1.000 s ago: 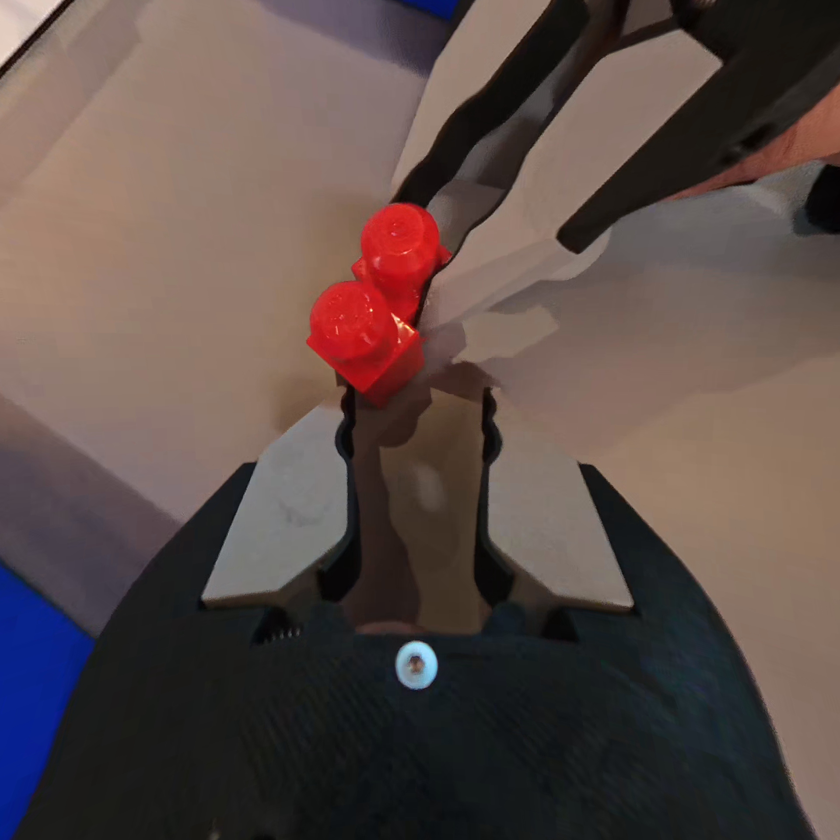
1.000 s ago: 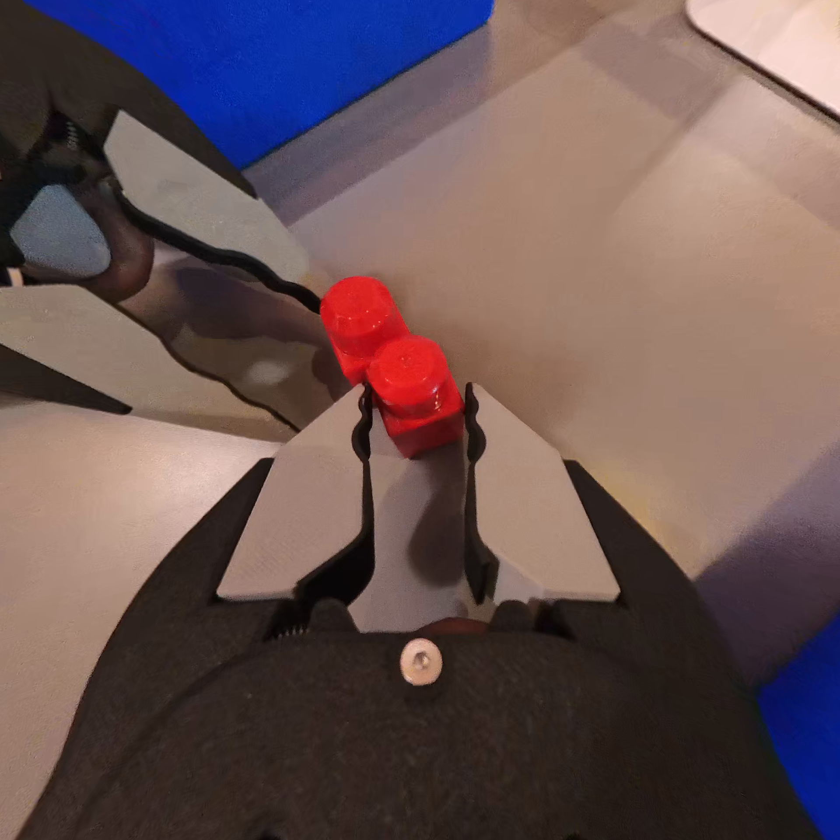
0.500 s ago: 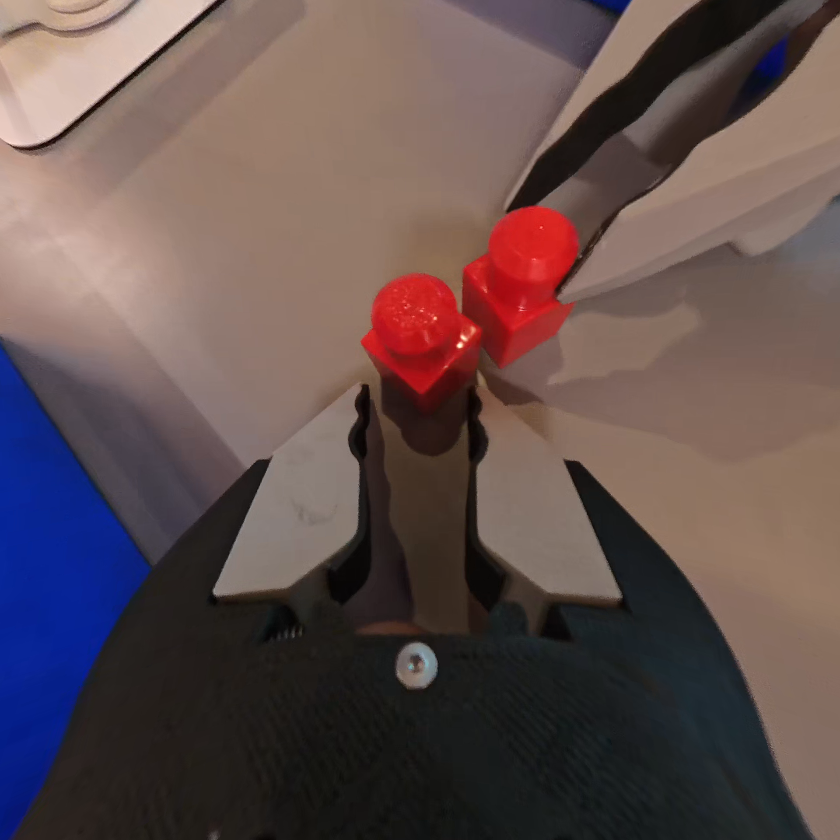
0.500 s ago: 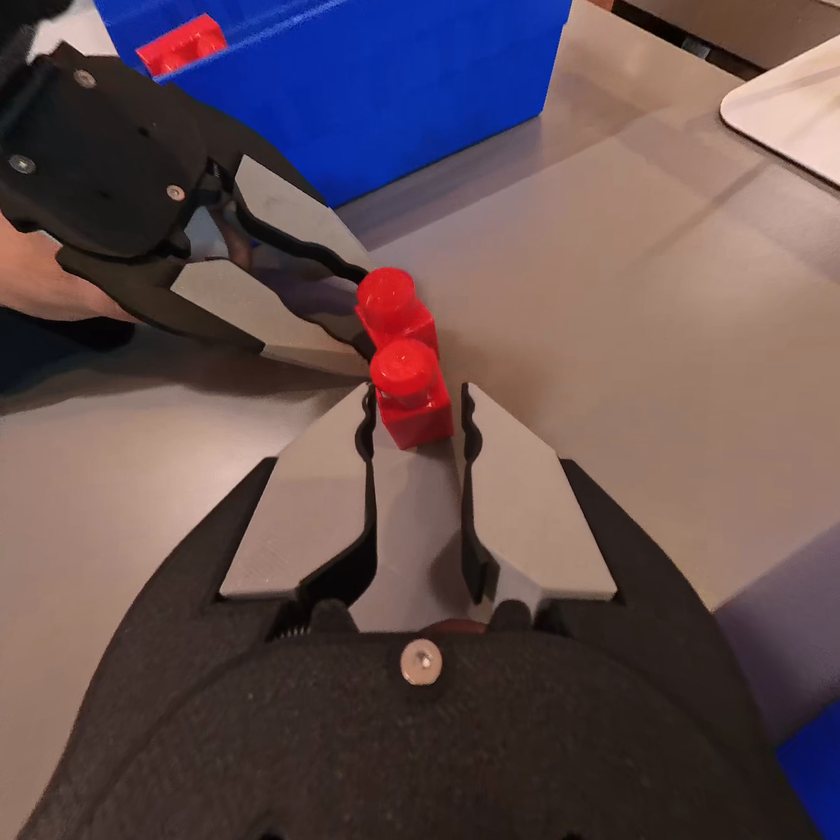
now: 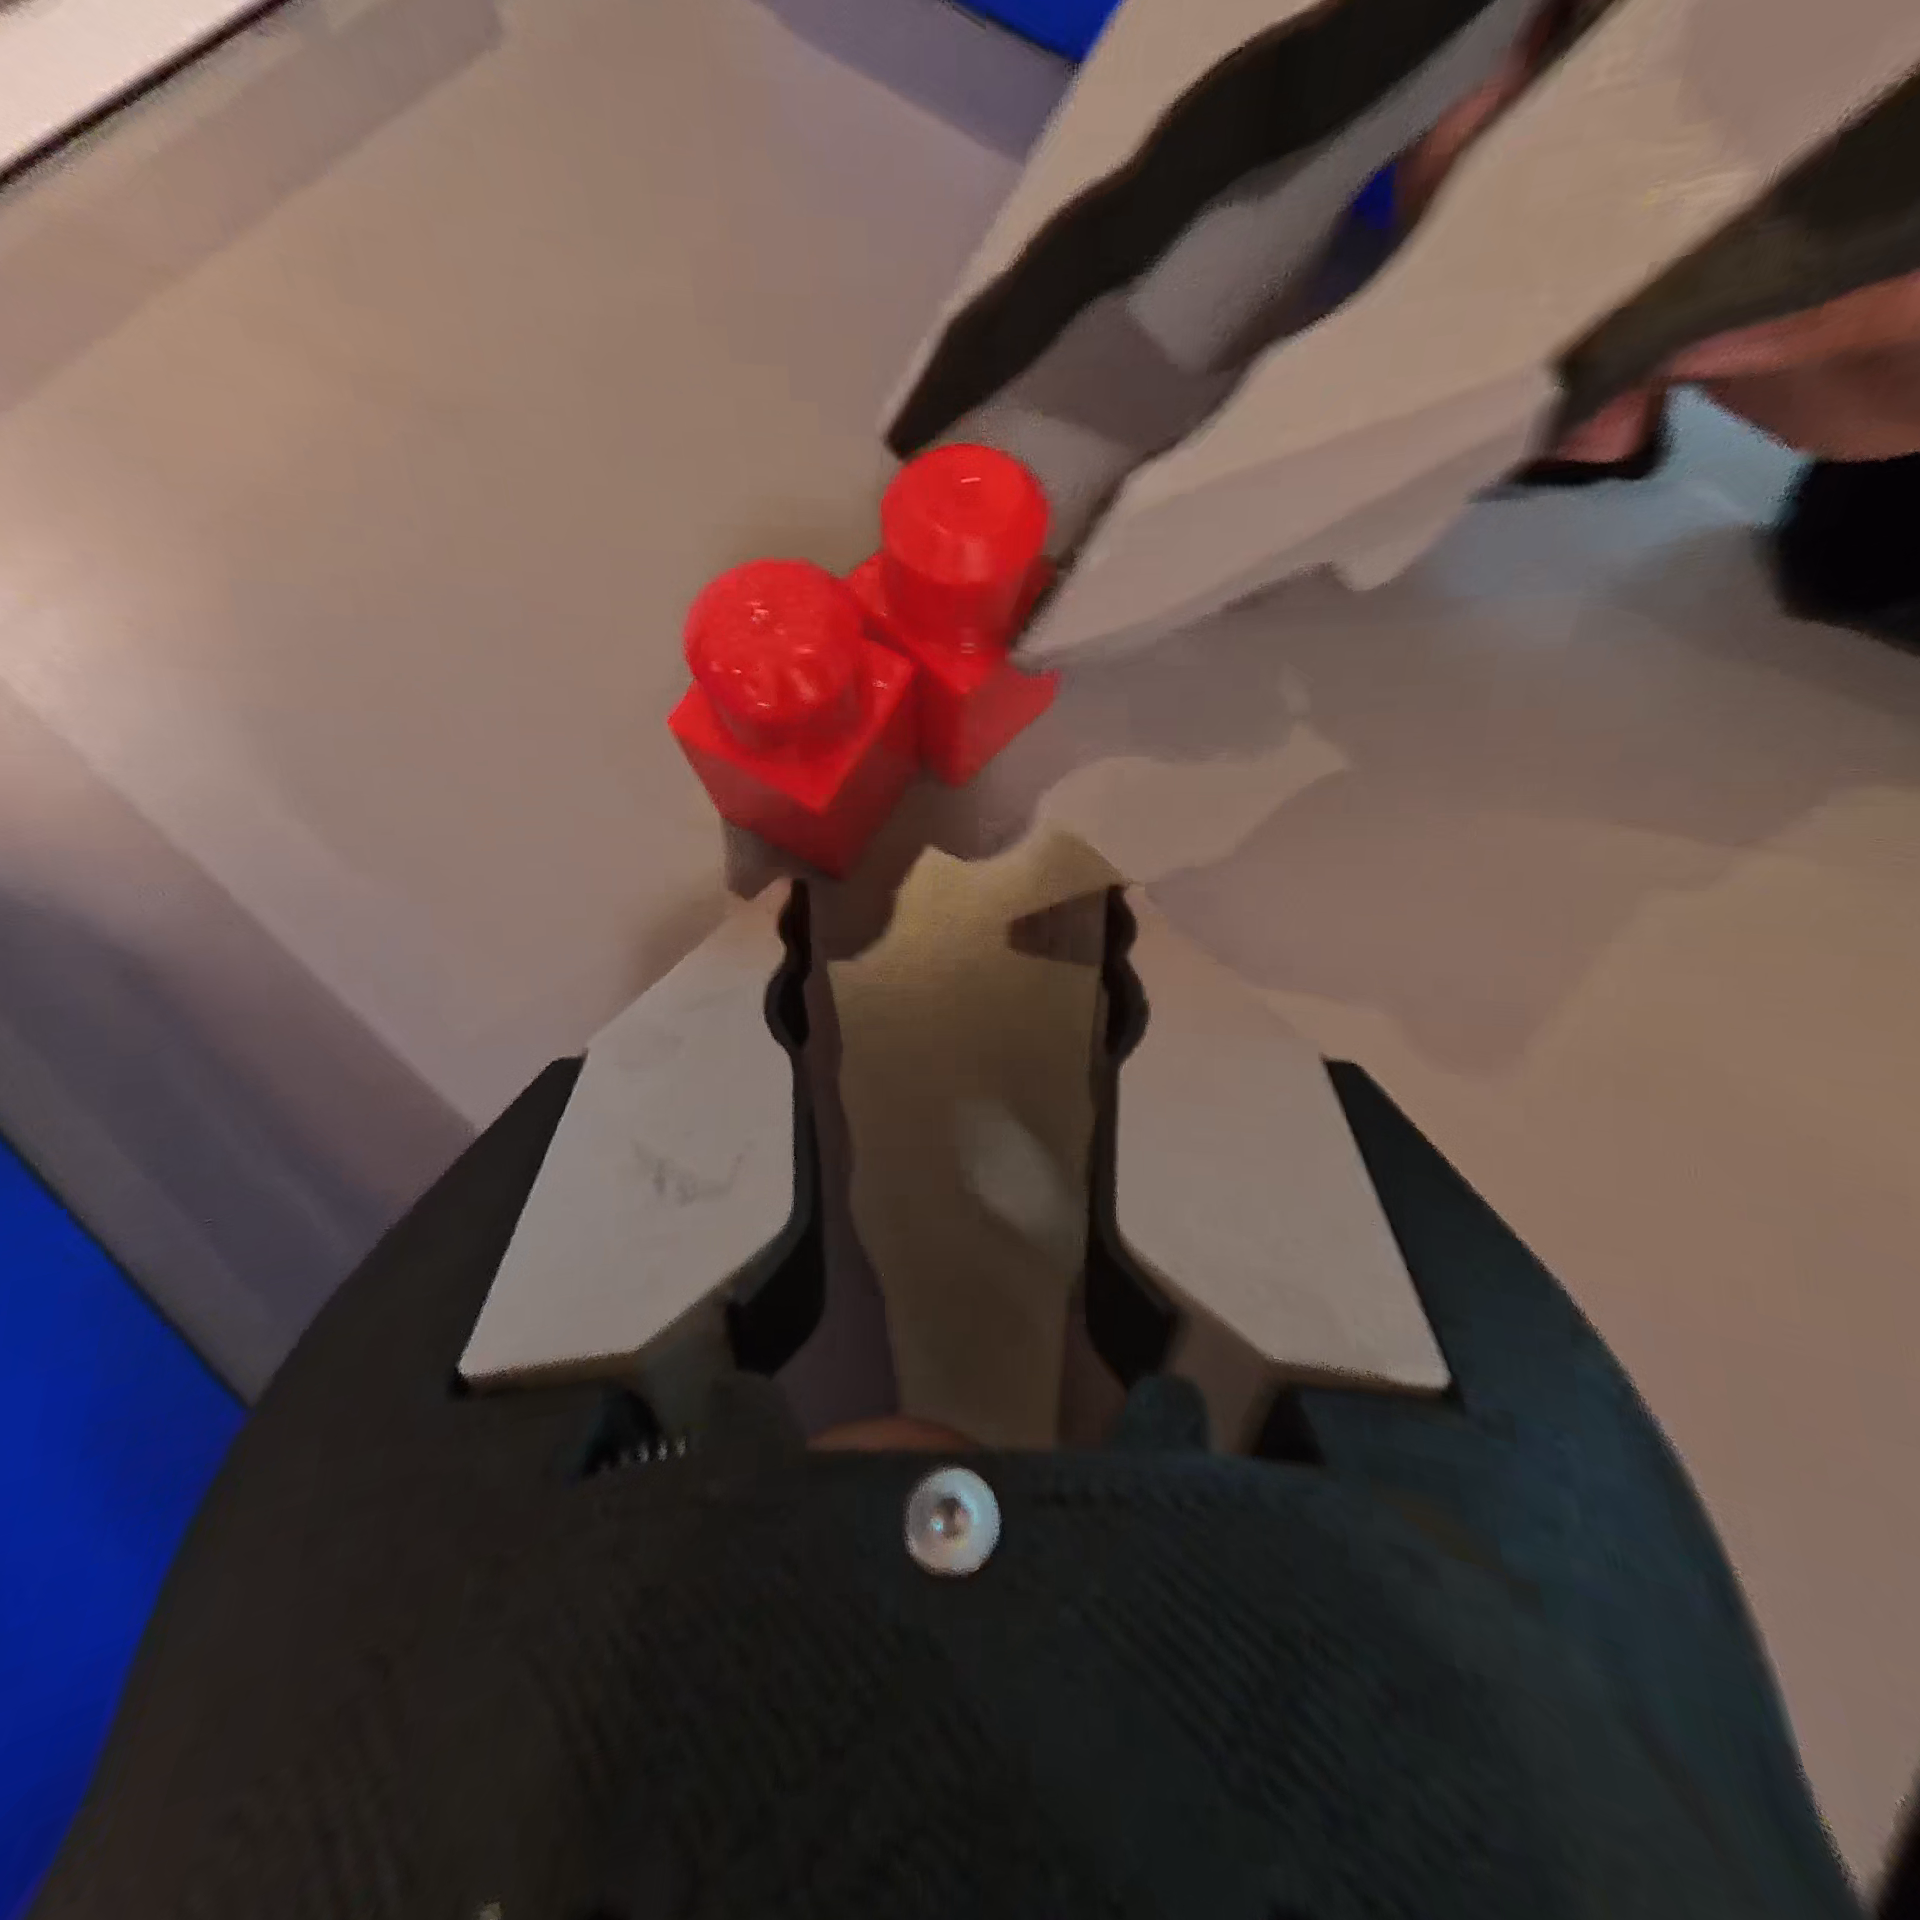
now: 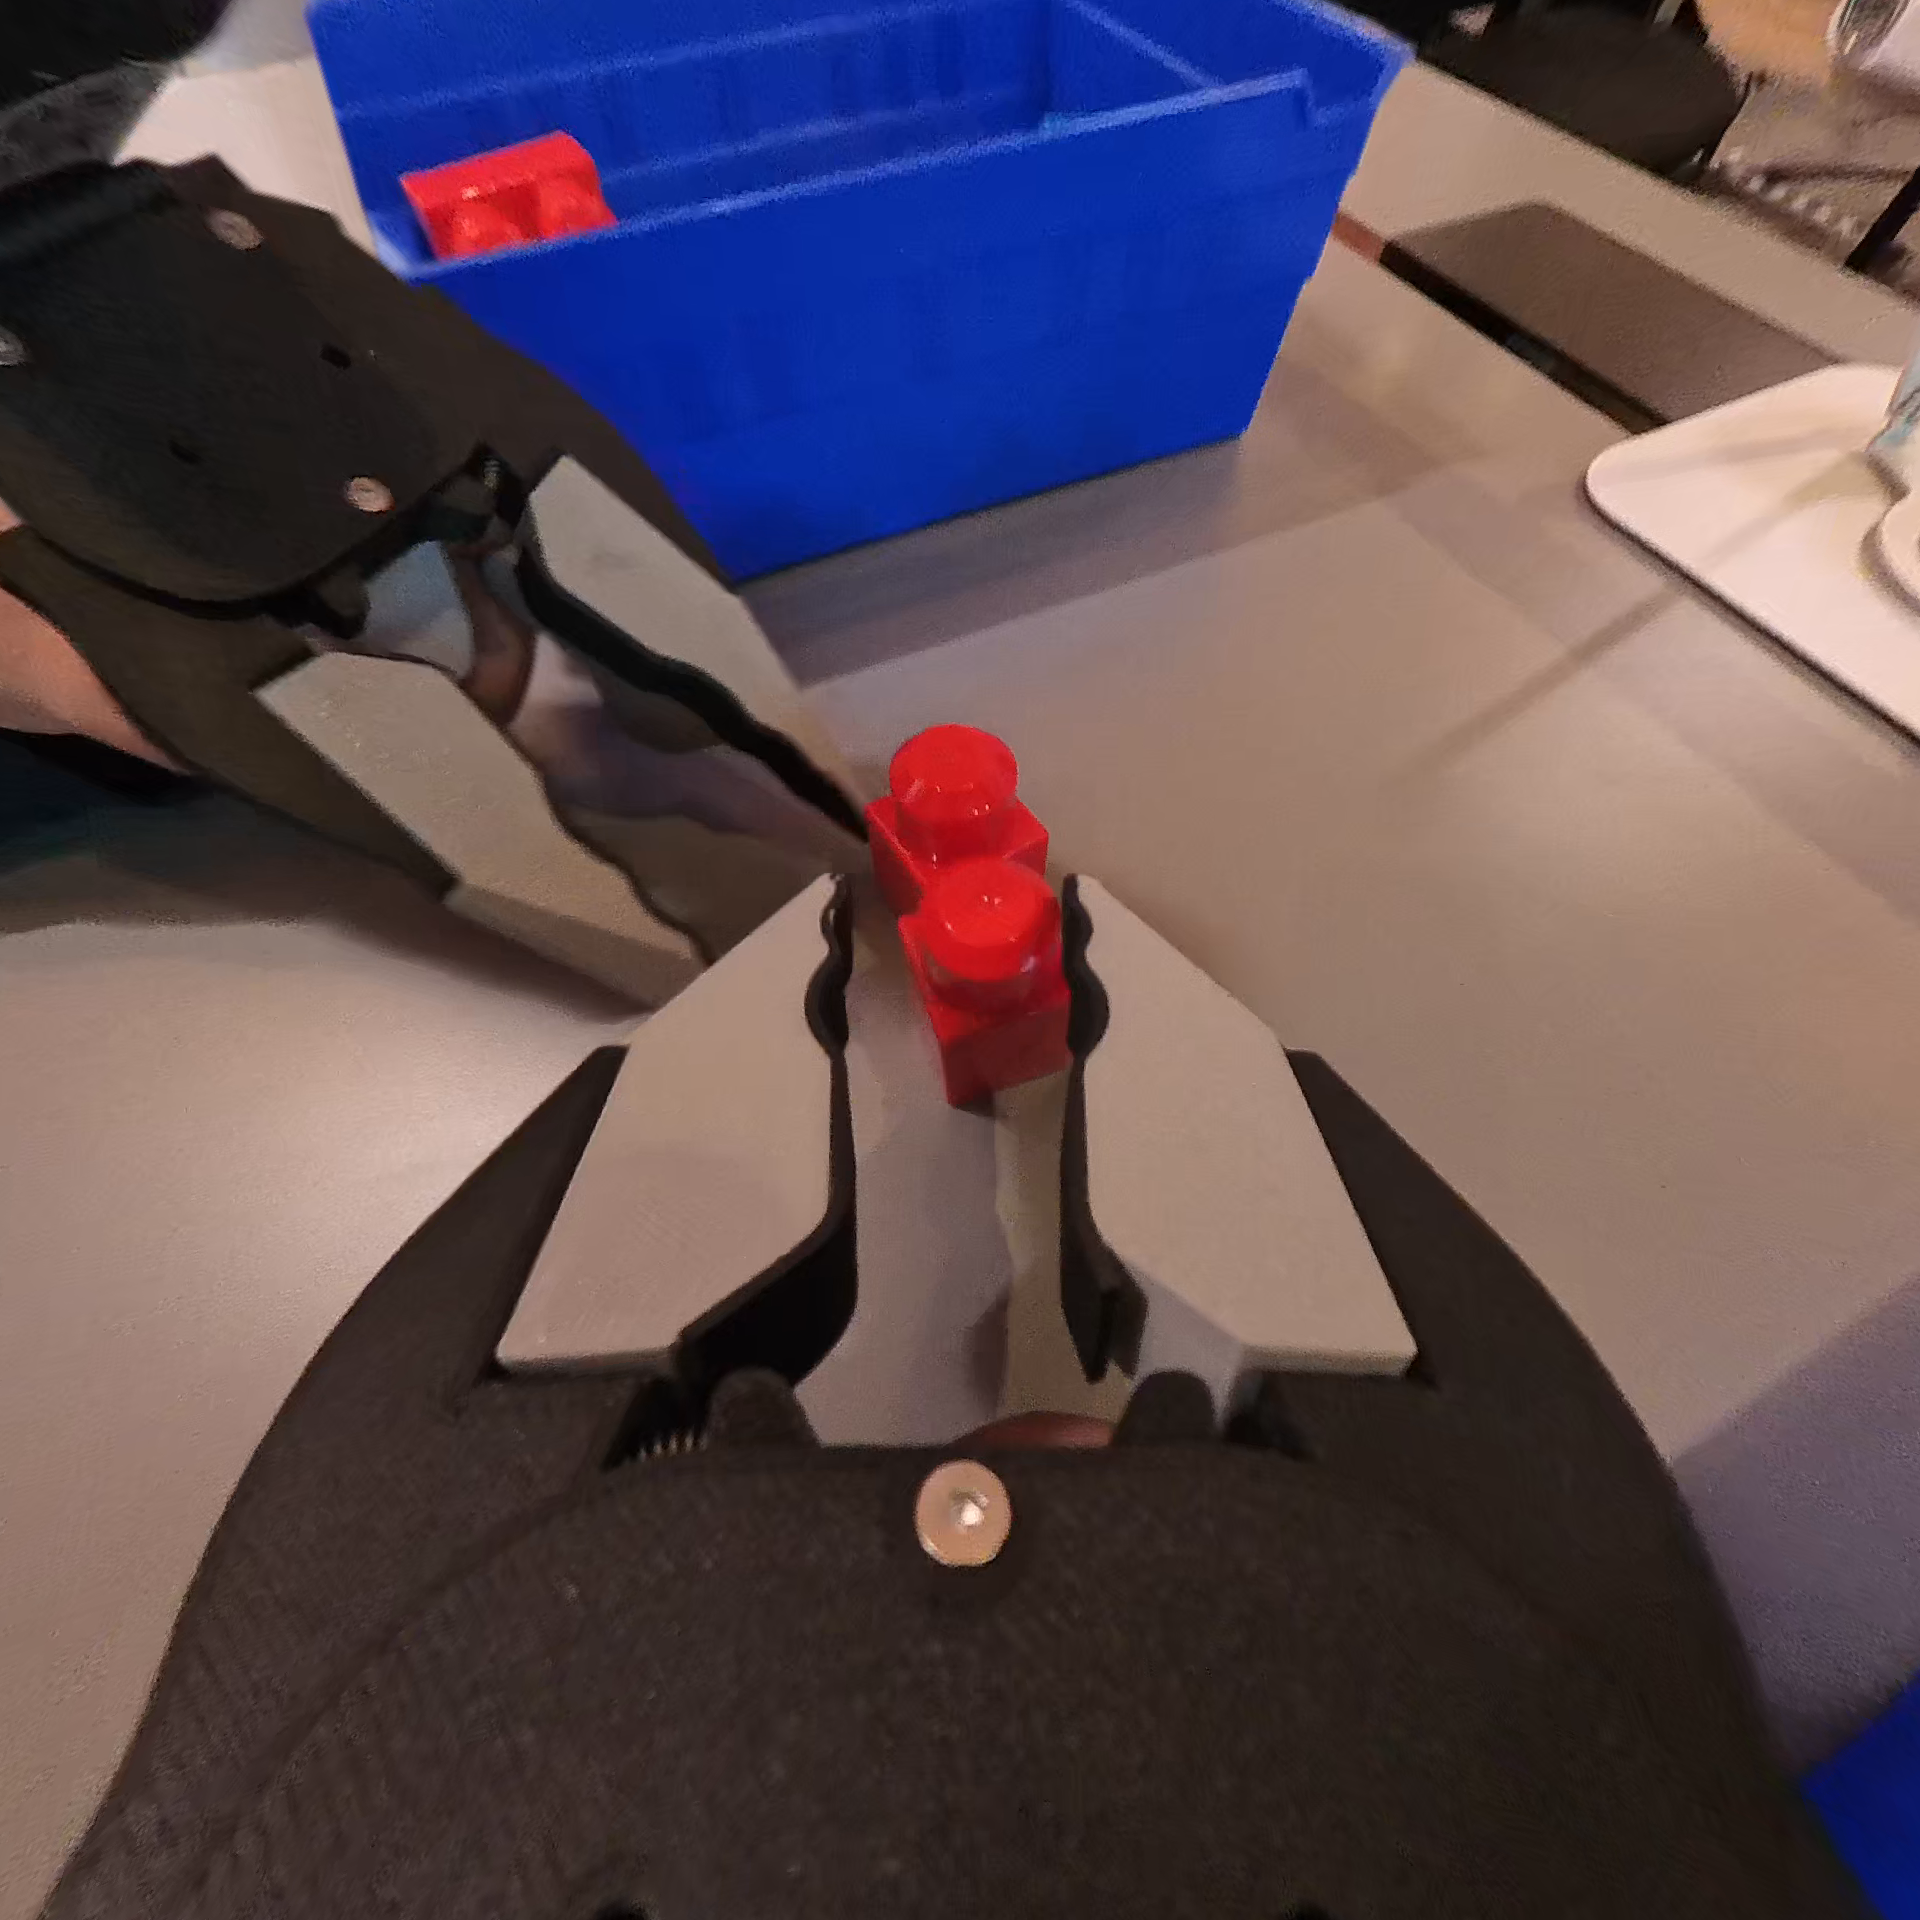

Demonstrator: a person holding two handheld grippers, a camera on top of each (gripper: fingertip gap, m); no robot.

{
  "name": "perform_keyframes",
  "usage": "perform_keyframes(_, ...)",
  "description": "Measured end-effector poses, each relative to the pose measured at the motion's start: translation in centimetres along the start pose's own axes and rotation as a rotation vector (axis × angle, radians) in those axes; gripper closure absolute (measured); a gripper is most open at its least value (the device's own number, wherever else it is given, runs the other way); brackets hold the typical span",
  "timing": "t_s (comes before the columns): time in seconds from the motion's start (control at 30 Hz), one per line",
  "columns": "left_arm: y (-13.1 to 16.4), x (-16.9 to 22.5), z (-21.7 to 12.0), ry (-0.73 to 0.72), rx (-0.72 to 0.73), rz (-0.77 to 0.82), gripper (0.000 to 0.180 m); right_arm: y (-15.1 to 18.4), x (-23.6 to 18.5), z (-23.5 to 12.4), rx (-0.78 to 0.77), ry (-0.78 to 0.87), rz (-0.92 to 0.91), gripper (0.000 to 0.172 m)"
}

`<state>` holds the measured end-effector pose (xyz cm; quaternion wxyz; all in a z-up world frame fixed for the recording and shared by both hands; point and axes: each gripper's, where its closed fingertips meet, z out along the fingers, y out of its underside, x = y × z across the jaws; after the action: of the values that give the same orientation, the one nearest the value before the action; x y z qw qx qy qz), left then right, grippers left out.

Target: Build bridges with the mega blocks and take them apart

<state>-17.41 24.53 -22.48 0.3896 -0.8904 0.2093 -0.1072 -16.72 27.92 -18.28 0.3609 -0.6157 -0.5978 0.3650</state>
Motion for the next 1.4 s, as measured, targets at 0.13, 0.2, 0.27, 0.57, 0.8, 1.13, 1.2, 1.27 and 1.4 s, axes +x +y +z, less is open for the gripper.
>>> perform_keyframes(0.13,-1.0,1.5,-5.0,-0.015,0.112,0.021,0.127,-1.9,0.2,-1.3,0.095,0.058,-0.058,0.134)
perform_keyframes(0.2,-1.4,-0.3,-8.2,-0.089,0.141,0.013,0.126,-2.8,0.6,-1.9,0.139,0.083,-0.049,0.135)
perform_keyframes(0.27,-1.5,-3.4,-11.4,-0.181,0.153,-0.018,0.127,-3.2,0.8,-2.3,0.168,0.091,-0.023,0.135)
perform_keyframes(0.57,3.6,-19.9,-18.2,-0.552,0.050,-0.242,0.126,-3.8,1.9,-3.1,0.240,0.144,0.054,0.134)
perform_keyframes(0.8,5.5,-23.3,-16.8,-0.516,-0.097,-0.310,0.126,-3.7,2.4,-3.0,0.241,0.167,0.073,0.134)
perform_keyframes(1.13,7.9,-21.3,-12.4,-0.368,-0.375,-0.402,0.152,-4.2,1.8,-3.2,0.250,0.160,0.063,0.134)
perform_keyframes(1.2,7.9,-21.2,-12.5,-0.392,-0.399,-0.402,0.150,-4.3,1.7,-3.4,0.253,0.161,0.055,0.134)
perform_keyframes(1.27,8.0,-21.0,-12.9,-0.418,-0.417,-0.386,0.147,-4.5,1.6,-3.6,0.260,0.164,0.049,0.135)
perform_keyframes(1.4,7.5,-19.2,-12.4,-0.330,-0.366,-0.481,0.151,-4.8,1.3,-3.9,0.276,0.156,0.051,0.135)
